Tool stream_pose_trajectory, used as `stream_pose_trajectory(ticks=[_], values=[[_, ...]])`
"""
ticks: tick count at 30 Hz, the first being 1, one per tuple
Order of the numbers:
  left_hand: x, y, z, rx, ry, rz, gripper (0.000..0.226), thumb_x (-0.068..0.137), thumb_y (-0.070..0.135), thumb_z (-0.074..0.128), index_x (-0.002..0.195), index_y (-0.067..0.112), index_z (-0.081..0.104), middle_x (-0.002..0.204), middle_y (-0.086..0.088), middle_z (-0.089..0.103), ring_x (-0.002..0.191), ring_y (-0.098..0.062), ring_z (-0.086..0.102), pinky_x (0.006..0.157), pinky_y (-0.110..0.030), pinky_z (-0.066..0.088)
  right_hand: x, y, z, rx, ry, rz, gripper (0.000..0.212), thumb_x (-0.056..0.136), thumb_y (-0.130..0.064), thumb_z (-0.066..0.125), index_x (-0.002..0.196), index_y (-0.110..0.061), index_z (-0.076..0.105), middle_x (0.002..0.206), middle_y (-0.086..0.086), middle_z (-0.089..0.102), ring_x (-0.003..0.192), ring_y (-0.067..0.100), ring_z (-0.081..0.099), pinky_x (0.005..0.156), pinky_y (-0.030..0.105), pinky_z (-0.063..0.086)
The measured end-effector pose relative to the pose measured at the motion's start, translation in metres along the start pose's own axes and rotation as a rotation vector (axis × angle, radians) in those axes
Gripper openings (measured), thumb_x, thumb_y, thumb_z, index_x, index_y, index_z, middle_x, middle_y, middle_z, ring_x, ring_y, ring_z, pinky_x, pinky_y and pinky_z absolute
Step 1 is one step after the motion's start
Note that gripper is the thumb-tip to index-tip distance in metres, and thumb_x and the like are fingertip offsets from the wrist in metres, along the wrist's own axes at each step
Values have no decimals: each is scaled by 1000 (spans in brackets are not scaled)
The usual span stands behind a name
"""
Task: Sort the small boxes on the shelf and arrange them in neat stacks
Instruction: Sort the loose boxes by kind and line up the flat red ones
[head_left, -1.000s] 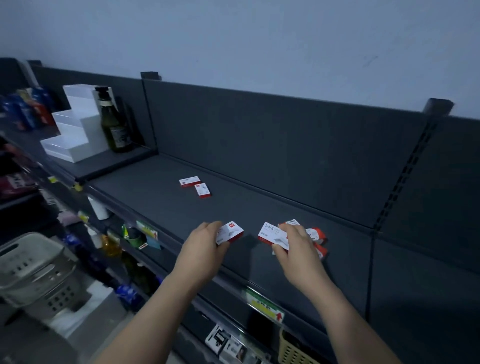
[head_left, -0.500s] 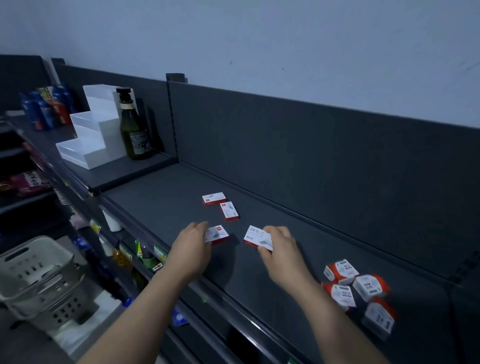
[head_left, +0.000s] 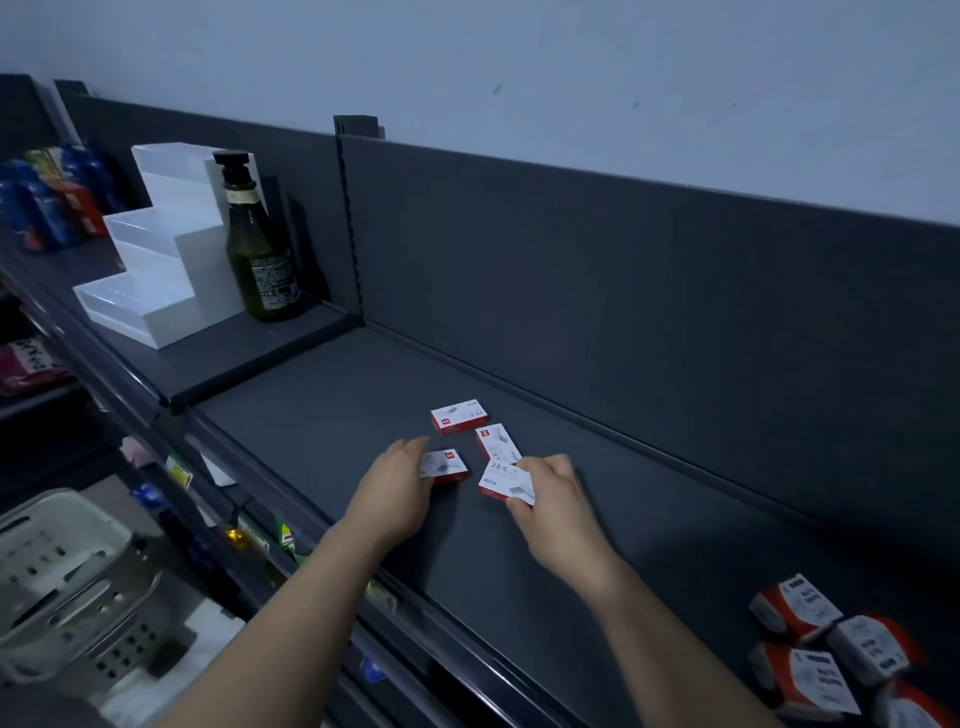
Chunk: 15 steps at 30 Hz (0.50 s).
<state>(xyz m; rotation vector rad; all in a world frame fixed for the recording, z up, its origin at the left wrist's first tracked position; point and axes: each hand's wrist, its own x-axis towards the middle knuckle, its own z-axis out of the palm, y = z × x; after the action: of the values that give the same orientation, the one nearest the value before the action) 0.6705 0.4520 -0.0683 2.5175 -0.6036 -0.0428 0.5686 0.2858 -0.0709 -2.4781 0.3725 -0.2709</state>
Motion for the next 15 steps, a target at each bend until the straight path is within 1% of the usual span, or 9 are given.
stream_pose_trajectory(ticks=[2, 4, 6, 8, 10, 12, 15], values=[[12, -11, 1, -3, -34, 43, 28, 94, 18, 47, 121, 16, 51, 113, -5, 56, 102, -24, 52, 79, -30, 41, 6, -6, 9, -20, 9, 32, 38, 93, -20, 51, 130, -19, 49, 124, 1, 40, 113, 17, 46, 94, 26, 42], [22, -20, 0, 31, -46, 84, 33, 94, 22, 45, 127, 22, 50, 118, -1, 57, 101, -23, 47, 85, -32, 42, 10, -12, 17, -46, 25, 73, 40, 92, -23, 53, 131, -21, 49, 123, 2, 41, 115, 19, 43, 96, 26, 40], [30, -27, -1, 68, -50, 120, 37, 95, 26, 44, 132, 28, 47, 120, 4, 57, 97, -19, 38, 86, -31, 40, 13, -16, 27, -63, 60, 109, 40, 90, -26, 55, 129, -22, 51, 121, 2, 44, 115, 20, 41, 96, 28, 39], [37, -34, -3, 49, -83, 143, 37, 96, 26, 43, 132, 29, 45, 119, 5, 57, 96, -17, 34, 86, -30, 39, 16, -21, 35, -65, 108, 132, 38, 88, -28, 56, 125, -21, 55, 117, 2, 47, 112, 21, 41, 94, 29, 40], [45, -40, -2, 25, -112, 169, 36, 95, 27, 44, 131, 29, 45, 118, 4, 58, 99, -19, 39, 89, -31, 39, 17, -25, 41, -71, 143, 156, 37, 87, -30, 56, 123, -20, 56, 114, 1, 48, 109, 21, 42, 91, 29, 40], [50, -44, -1, 16, -122, 197, 37, 95, 28, 45, 131, 29, 44, 118, 3, 58, 103, -22, 44, 91, -32, 40, 18, -30, 45, -101, 169, 178, 41, 87, -33, 57, 125, -20, 53, 117, 1, 49, 109, 20, 43, 90, 27, 39], [52, -43, -5, 27, -130, 219, 39, 95, 26, 46, 134, 23, 43, 120, -2, 54, 106, -25, 44, 89, -34, 42, 16, -35, 49, -152, 196, 206, 47, 84, -38, 61, 126, -19, 50, 120, 0, 51, 109, 17, 46, 90, 27, 39]])
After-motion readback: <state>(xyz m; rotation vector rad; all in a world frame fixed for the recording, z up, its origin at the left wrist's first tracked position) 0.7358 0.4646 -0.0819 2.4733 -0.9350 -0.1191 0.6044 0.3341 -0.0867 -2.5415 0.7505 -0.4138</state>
